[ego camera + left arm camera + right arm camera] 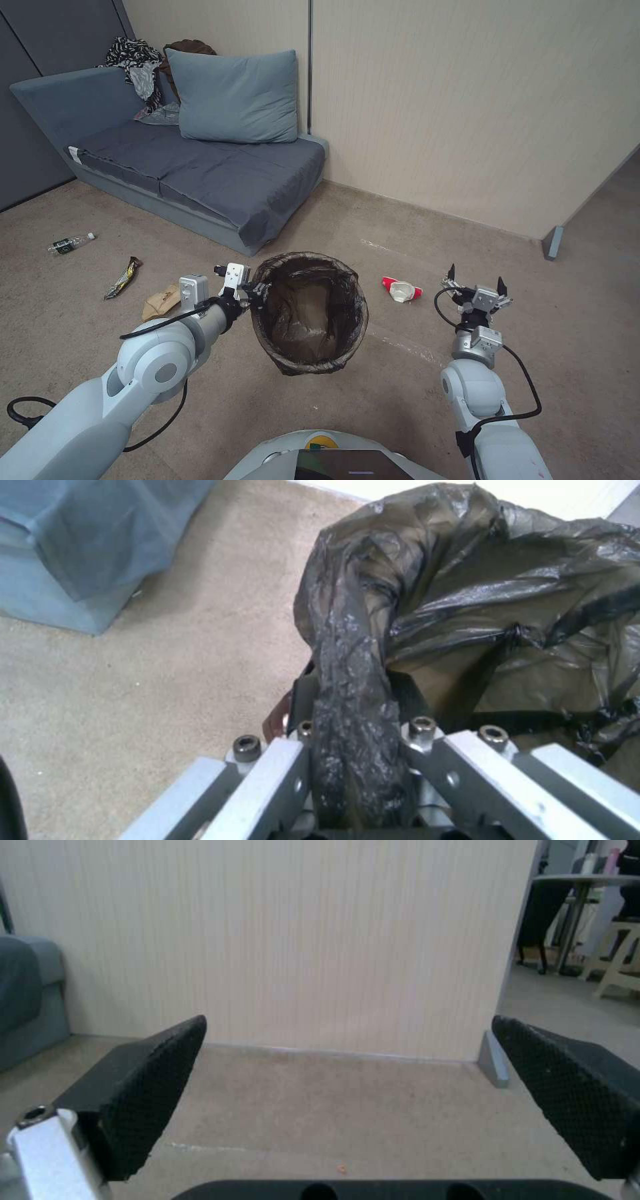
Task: Pick up the trash bin, then pick up the garbage from the floor and place it into the trash bin.
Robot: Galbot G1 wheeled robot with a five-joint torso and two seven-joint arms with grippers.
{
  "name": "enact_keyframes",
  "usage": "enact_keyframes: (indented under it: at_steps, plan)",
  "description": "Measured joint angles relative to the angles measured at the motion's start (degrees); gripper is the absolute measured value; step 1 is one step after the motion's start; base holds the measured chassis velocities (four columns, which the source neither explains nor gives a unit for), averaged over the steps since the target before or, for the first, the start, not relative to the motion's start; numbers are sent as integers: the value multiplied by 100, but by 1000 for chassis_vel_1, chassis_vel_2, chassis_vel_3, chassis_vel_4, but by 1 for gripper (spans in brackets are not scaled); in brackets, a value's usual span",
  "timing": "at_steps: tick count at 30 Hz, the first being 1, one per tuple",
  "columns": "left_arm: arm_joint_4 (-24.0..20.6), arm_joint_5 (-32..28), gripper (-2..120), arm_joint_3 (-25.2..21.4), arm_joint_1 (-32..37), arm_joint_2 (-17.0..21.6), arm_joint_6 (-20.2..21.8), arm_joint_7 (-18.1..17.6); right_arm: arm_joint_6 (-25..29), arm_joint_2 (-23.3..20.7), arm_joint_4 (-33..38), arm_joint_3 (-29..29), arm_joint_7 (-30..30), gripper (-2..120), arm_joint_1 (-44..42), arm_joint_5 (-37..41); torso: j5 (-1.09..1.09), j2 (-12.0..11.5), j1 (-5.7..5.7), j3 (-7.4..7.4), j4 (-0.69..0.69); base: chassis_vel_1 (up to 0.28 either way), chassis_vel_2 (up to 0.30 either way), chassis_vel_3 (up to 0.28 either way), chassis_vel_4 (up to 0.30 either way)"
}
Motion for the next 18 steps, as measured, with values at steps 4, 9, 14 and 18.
enact_keyframes:
  at_steps: [4,9,14,18]
  plan:
    - [10,-2,6,-19,5,28,-20,1,-7,-2,-9,6,2,100,12,3,0,0,0,0,0,0,0,0,0]
    - [17,-4,6,-22,4,38,-32,2,-12,2,-9,14,4,100,17,8,0,0,0,0,0,-17,25,20,-27]
    - [17,-4,6,-22,14,39,-40,3,-13,15,-6,15,5,100,8,5,0,0,0,0,0,-74,79,75,-93]
    - [17,-4,6,-23,17,39,-43,3,-13,16,-4,15,6,100,8,4,0,0,0,1,0,-79,86,84,-74]
